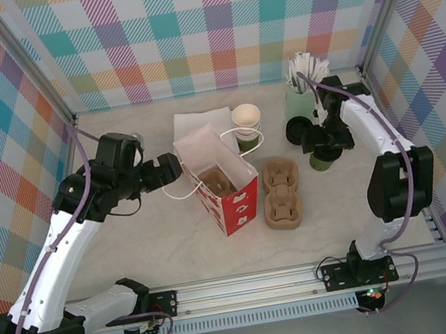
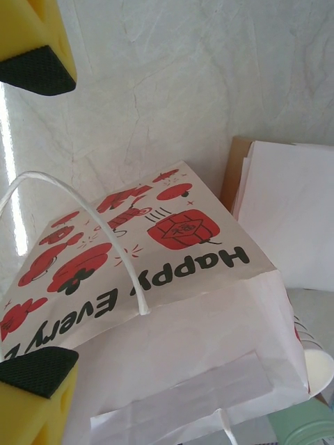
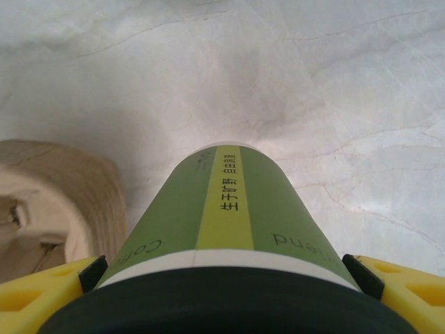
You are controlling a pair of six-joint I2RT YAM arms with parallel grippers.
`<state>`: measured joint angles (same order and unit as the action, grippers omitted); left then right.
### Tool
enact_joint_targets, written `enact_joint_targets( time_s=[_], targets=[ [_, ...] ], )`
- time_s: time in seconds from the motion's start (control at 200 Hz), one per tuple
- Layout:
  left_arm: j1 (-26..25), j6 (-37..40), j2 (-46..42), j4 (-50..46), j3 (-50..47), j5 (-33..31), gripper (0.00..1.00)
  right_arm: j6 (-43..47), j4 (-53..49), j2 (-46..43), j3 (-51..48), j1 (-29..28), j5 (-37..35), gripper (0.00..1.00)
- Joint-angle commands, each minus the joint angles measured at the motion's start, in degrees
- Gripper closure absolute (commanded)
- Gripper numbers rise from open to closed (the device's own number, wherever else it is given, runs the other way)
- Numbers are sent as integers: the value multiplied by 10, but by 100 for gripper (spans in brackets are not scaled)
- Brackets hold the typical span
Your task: Pack the takeout coffee
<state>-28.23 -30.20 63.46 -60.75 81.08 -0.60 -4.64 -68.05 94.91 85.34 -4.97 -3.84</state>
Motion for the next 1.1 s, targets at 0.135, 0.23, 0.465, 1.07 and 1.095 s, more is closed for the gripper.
enact_joint_targets(
  time_s=[0.135, 0.23, 0.465, 1.07, 1.095],
  targets=[
    [7, 4, -4, 30, -17, 12, 5, -9, -96, -62, 33, -29, 28, 19],
    [8, 5, -3, 33, -19, 14, 5, -23, -125, -80, 56, -43, 34, 19],
    [7, 7, 4, 34, -21, 17, 5, -47, -189, -110, 126, -80, 51, 19],
    [7, -14, 28, 66, -31, 40, 5, -105, -289, -64, 377, -216, 69, 21],
    [7, -15, 29, 67, -32, 41, 5, -107, -291, -59, 386, -225, 70, 21]
  ],
)
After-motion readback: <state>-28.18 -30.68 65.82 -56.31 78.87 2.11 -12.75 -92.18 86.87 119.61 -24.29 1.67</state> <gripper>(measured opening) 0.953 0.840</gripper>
